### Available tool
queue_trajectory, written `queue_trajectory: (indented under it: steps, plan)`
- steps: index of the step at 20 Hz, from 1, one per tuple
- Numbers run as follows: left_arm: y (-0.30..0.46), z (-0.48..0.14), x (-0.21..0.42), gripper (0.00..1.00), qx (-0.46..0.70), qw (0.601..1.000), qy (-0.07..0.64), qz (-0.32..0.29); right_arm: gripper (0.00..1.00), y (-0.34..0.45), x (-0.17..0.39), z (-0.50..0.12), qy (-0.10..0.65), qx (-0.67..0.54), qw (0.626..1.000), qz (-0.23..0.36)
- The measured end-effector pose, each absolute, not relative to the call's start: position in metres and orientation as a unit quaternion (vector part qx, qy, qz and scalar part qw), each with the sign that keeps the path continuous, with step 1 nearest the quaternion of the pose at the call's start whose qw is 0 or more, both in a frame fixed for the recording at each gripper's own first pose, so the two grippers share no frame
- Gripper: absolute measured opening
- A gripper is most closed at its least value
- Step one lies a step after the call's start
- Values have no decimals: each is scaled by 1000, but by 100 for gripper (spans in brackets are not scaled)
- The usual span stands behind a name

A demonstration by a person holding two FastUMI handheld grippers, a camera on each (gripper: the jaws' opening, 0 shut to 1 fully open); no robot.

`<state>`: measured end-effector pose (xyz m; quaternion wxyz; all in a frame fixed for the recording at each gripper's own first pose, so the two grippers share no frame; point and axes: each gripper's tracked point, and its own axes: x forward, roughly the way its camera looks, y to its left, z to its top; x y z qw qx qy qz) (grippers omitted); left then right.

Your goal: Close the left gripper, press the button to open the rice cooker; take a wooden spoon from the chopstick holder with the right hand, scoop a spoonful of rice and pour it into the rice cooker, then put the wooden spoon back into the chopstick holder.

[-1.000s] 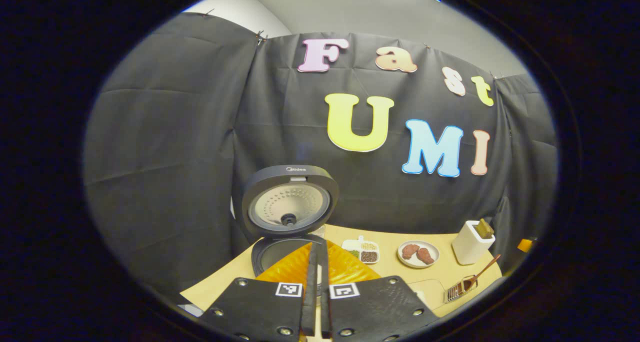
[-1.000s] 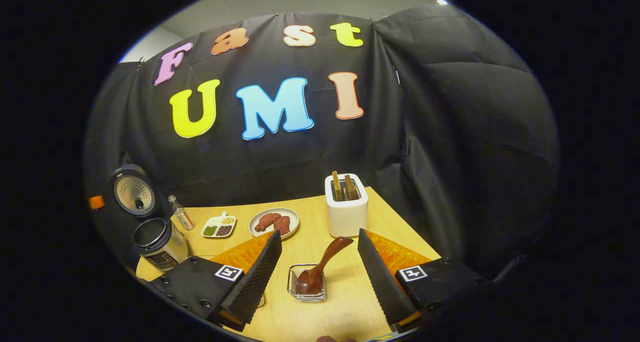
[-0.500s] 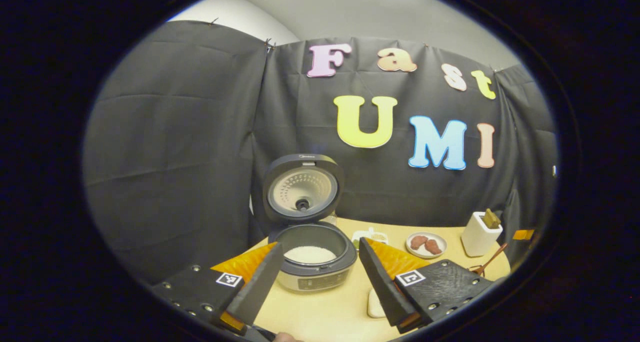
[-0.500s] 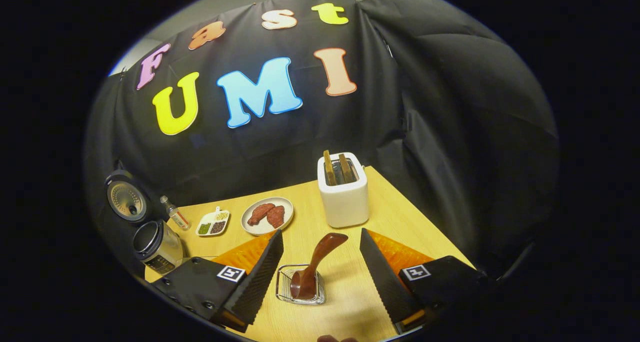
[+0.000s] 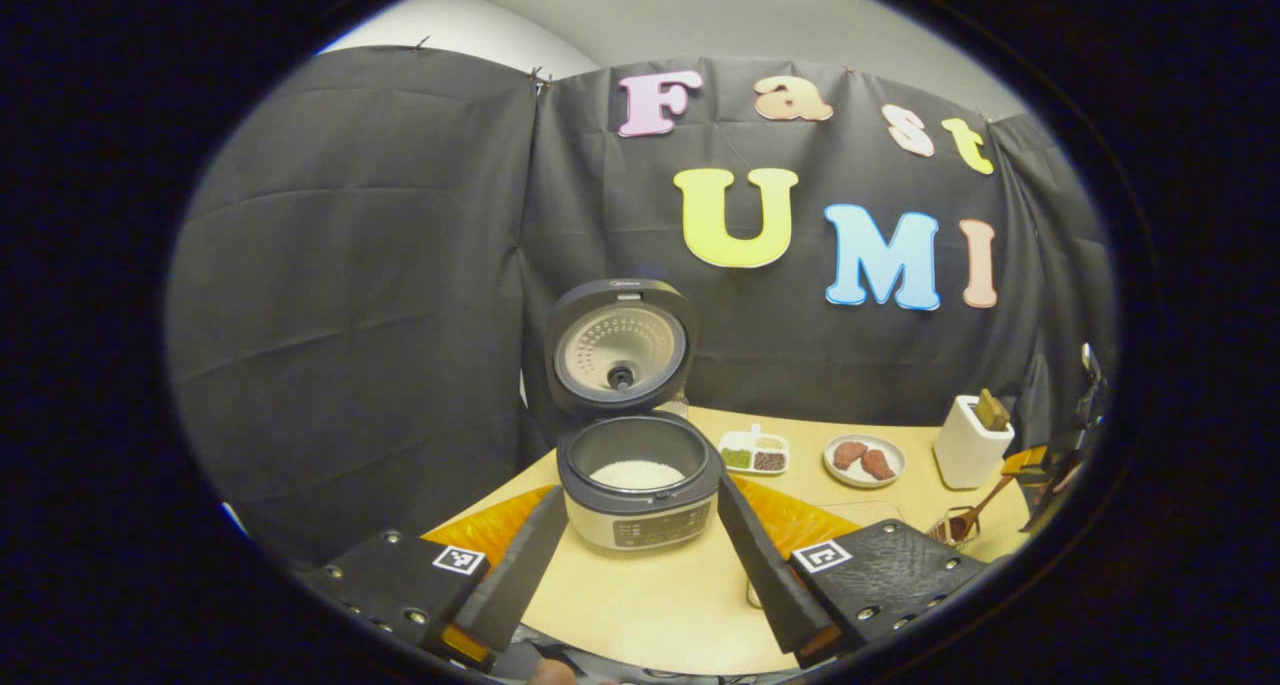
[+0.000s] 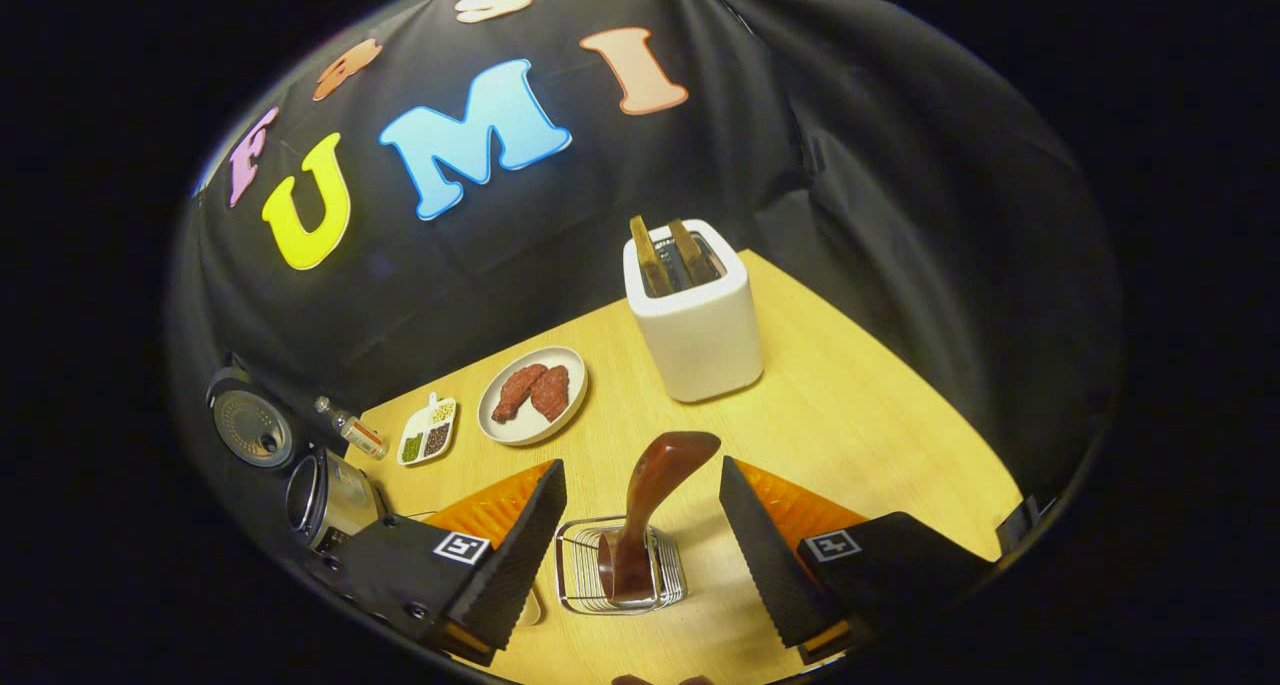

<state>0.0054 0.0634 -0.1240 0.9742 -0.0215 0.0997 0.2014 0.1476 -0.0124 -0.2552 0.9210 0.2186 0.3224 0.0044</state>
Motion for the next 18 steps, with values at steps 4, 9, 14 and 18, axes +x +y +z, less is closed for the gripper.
queue_trajectory:
  steps: [4, 9, 14, 18]
  plan:
    - [59, -133, -8, 95, -20, 971, 118, 206, 98, 0, 165, -289, 352, 223, 909, 22]
    - [55, -141, -16, 95, -29, 966, 140, 215, 94, 4, 186, -303, 359, 246, 900, 37]
    - [47, -147, -24, 95, -20, 961, 158, 226, 36, 1, 187, -303, 380, 302, 874, 23]
    - [40, -145, -22, 95, -12, 961, 163, 223, 27, 5, 181, -287, 377, 325, 867, 18]
